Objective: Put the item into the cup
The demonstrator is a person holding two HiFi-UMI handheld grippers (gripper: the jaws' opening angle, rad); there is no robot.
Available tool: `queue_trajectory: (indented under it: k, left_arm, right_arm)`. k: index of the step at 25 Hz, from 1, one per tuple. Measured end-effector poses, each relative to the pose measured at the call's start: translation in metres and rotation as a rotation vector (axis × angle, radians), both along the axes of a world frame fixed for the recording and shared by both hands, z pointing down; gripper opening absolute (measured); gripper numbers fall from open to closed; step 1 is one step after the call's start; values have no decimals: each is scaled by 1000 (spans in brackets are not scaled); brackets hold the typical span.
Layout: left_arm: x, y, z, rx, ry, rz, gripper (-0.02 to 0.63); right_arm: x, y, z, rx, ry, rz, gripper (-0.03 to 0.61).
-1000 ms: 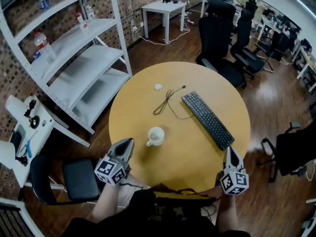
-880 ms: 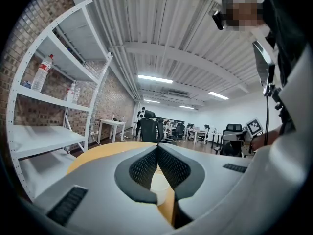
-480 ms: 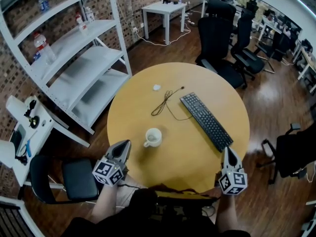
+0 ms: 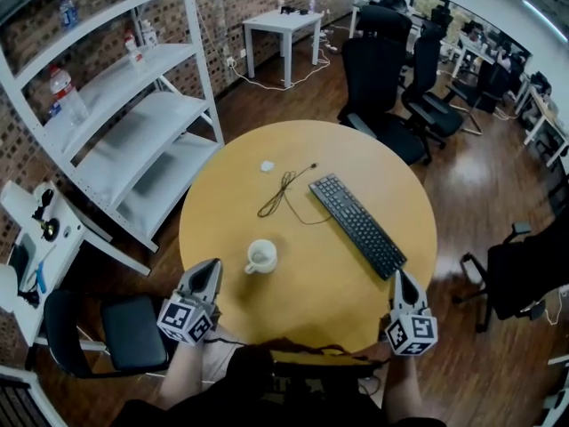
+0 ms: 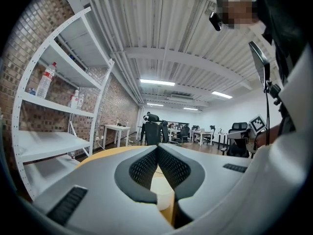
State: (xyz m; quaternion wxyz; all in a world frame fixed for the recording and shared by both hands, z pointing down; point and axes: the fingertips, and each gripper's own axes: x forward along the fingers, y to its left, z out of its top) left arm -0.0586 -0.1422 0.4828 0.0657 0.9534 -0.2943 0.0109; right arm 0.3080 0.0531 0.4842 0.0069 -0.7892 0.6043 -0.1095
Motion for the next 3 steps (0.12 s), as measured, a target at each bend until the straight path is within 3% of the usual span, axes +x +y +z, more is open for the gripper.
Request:
queue_trajectory:
  k: [3]
  left_arm:
    - [4, 0, 0, 13, 7, -1, -5]
  right_arm:
    - [6, 3, -1, 1, 11, 2, 6]
